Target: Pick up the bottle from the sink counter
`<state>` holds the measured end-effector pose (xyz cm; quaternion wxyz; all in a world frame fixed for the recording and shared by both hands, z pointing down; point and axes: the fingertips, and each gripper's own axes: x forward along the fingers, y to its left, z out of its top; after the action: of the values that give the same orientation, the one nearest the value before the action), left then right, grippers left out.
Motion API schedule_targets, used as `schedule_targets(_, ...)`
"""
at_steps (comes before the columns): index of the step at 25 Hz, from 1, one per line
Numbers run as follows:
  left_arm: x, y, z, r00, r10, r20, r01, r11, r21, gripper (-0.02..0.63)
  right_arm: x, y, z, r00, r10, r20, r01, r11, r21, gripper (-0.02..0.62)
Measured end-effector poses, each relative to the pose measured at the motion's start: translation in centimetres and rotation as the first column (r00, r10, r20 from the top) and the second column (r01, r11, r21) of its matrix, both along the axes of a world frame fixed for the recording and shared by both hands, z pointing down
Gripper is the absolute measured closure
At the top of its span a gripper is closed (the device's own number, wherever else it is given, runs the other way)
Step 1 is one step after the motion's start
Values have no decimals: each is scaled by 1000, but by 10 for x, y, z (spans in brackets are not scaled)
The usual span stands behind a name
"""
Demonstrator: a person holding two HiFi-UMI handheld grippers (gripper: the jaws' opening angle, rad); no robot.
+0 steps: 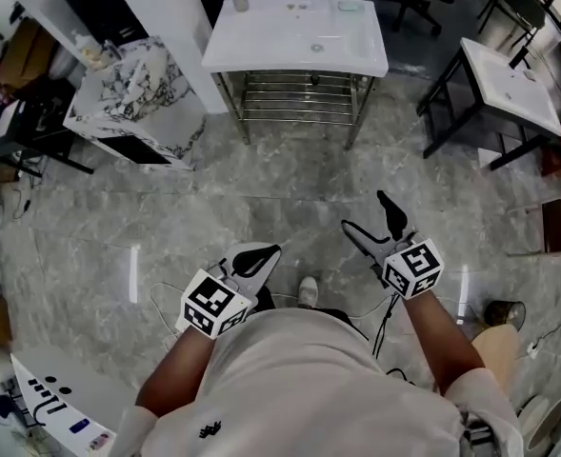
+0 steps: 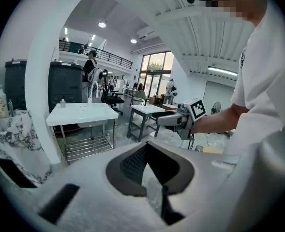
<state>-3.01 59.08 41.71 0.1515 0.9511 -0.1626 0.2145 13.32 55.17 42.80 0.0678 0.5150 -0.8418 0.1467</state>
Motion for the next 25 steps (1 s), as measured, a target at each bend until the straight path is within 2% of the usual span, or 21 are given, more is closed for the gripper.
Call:
schedule_targets(5, 17, -12, 5, 1000, 11, 12, -11, 1000, -15, 600, 33, -30, 5, 999, 46, -6, -46, 999, 8, 145)
schedule_targets(10, 25, -48, 16, 1000, 29, 0, -29, 999, -37, 600, 42, -72, 13, 997, 70, -23, -70, 998, 2, 139)
schedule_targets(16, 36, -134, 25, 997, 61, -41, -63, 996, -55, 600, 48, -145, 12, 992, 91, -82, -93, 996, -18, 145)
schedule_targets(22, 50, -233, 5, 989, 125, -78, -127, 992, -10, 600, 54, -238, -4, 986, 101, -130, -104, 995, -12, 161)
schedule_targets(25, 46, -274, 8, 989, 130, -77, -131, 991, -15, 600, 45, -283, -11, 986, 88, -142, -89, 996, 3, 166)
